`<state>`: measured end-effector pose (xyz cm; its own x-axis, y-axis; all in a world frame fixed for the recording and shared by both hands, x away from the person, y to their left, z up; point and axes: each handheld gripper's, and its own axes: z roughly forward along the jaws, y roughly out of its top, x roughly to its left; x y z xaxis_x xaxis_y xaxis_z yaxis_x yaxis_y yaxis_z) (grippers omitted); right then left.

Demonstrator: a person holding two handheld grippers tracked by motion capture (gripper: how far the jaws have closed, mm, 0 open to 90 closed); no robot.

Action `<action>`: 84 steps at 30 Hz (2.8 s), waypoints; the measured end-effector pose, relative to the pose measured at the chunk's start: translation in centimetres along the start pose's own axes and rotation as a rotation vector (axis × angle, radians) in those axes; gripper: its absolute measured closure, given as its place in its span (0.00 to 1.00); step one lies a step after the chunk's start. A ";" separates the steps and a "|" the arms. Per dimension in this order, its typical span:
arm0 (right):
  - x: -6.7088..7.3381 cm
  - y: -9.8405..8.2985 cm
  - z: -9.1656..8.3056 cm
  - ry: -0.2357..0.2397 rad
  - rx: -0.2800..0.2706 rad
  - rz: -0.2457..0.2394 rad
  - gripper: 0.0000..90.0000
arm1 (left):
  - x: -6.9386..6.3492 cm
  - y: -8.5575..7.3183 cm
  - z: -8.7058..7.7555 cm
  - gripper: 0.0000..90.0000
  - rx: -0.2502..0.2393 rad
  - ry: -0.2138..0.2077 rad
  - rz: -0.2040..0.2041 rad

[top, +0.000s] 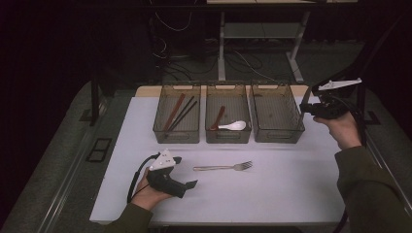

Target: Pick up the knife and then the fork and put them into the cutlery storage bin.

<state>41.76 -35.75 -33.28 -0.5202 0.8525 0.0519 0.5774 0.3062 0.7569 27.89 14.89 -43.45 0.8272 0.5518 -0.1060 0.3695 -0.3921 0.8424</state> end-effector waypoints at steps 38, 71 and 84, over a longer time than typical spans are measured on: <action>0.1 2.1 10.7 0.030 0.126 0.025 0.85 | -0.2 0.0 0.0 0.00 0.005 -0.019 0.004; 8.2 -6.1 2.3 0.173 -0.108 -0.027 0.21 | 0.1 2.2 1.3 0.58 0.083 -0.023 0.006; 10.0 -10.8 1.3 0.210 -0.140 -0.013 0.20 | 0.9 4.4 5.6 0.66 0.111 -0.115 0.065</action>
<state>31.13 -30.00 -41.75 -0.6547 0.7376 0.1652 0.4848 0.2420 0.8405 32.66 9.55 -42.78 0.8916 0.4370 -0.1183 0.3527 -0.5067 0.7867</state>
